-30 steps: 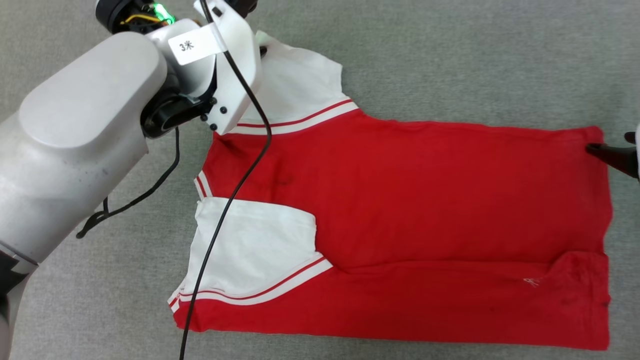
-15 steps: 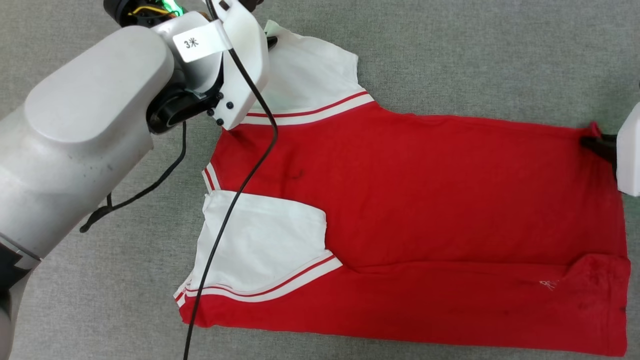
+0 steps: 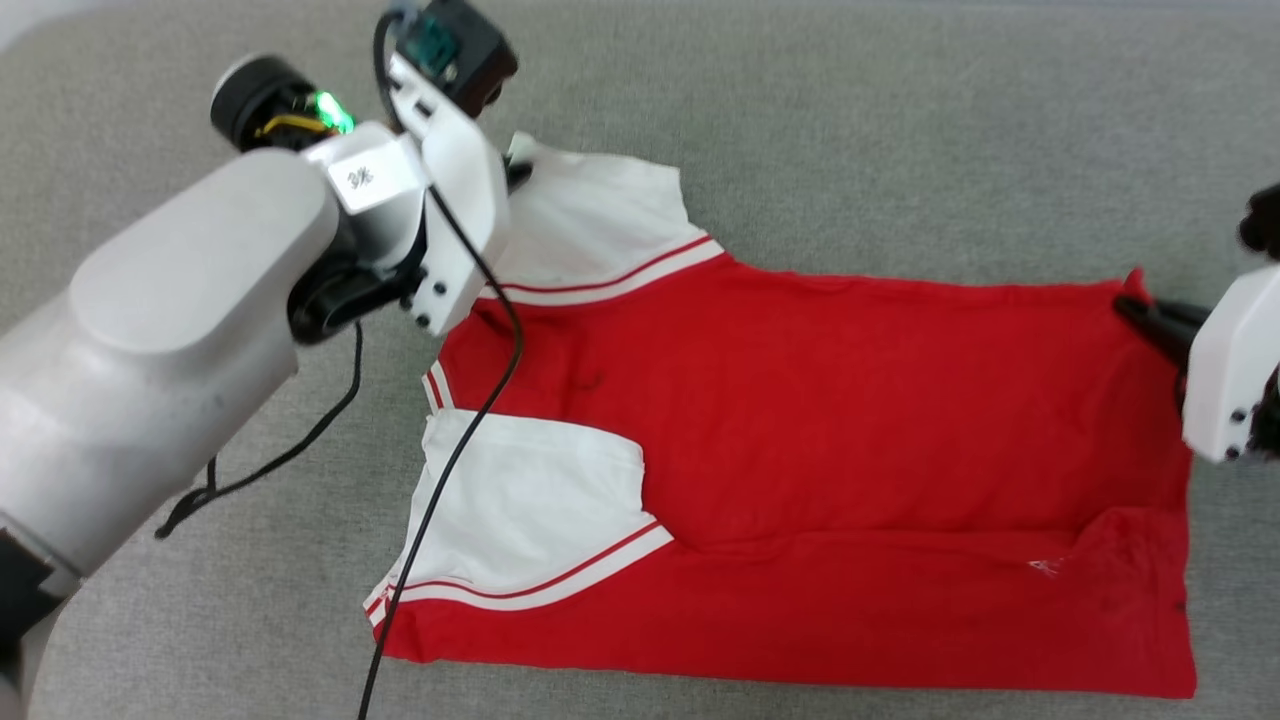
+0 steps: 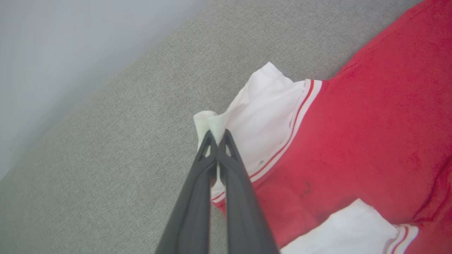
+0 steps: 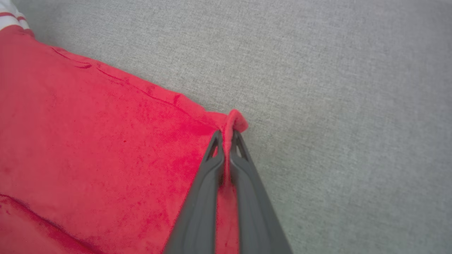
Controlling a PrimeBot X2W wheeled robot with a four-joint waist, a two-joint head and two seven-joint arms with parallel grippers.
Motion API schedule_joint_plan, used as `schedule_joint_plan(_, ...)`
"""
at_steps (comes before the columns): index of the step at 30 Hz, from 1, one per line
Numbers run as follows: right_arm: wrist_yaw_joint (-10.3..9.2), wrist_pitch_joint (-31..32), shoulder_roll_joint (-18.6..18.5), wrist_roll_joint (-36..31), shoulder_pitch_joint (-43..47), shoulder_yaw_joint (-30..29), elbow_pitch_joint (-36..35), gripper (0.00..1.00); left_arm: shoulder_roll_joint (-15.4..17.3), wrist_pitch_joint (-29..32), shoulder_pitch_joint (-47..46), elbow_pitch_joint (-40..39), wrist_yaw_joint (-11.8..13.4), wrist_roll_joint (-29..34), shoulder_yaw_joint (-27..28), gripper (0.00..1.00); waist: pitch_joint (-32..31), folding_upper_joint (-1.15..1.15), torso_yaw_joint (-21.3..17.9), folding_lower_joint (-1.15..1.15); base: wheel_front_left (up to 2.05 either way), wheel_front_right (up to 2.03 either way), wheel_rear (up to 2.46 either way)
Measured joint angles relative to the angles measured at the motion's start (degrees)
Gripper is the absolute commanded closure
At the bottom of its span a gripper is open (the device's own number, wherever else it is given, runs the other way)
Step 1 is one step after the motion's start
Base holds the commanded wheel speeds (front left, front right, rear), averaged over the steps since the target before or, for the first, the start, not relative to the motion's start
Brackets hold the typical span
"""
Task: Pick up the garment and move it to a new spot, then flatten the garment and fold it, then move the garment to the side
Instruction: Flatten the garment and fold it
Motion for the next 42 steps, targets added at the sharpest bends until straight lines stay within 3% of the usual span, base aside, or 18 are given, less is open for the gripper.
schedule_joint_plan(7, 0.0, -4.3, -1.4, -0.4, 5.8, 2.6, -1.7, 1.0, 3.4, -2.5, 7.5, -2.8, 0.9, -1.2, -0.2, 1.0, -5.4, 0.0, -0.7, 0.0, 0.0, 0.0, 0.0)
schedule_joint_plan(24, 0.0, -11.3, -1.3, 1.5, 25.9, 0.3, -5.5, 1.0, 10.4, -5.1, 31.8, -14.2, 8.2, -4.8, -0.9, 1.0, -16.3, 0.0, -0.2, -0.01, 0.0, 0.0, 0.0)
schedule_joint_plan(36, 0.0, -10.9, 3.0, 1.2, 35.3, -3.7, -4.2, 1.0, 10.3, -6.6, 39.6, -14.0, 10.0, -4.9, -1.0, 1.0, -15.9, 0.0, 0.3, 0.0, 0.0, 0.0, 0.0)
schedule_joint_plan(37, 0.0, -10.7, 3.4, 1.0, 35.3, -3.6, -4.0, 1.0, 10.1, -7.0, 40.1, -13.6, 10.2, -4.7, -1.0, 0.89, -15.8, 0.0, 0.2, 0.0, 0.0, 0.0, 0.0)
schedule_joint_plan(38, 0.0, -10.7, 3.8, 1.0, 35.3, -3.7, -3.7, 0.63, 10.0, -7.8, 40.5, -13.3, 10.2, -4.7, -1.0, 0.35, -15.7, 0.0, 0.2, 0.0, 0.0, 0.0, 0.0)
schedule_joint_plan(39, 0.0, -10.5, 4.1, 1.1, 35.3, -3.7, -3.5, 0.0, 9.8, -9.0, 40.9, -13.0, 10.5, -4.3, -0.9, 0.0, -15.8, 0.0, 0.1, 0.0, 0.0, 0.0, 0.0)
schedule_joint_plan(42, -0.01, -10.2, 4.4, 1.7, 35.3, -3.9, -4.0, 0.0, 9.6, -13.6, 41.9, -12.3, 12.0, -2.9, -0.1, 0.0, -16.3, 0.0, -0.1, 0.0, 0.0, 0.0, 0.0)
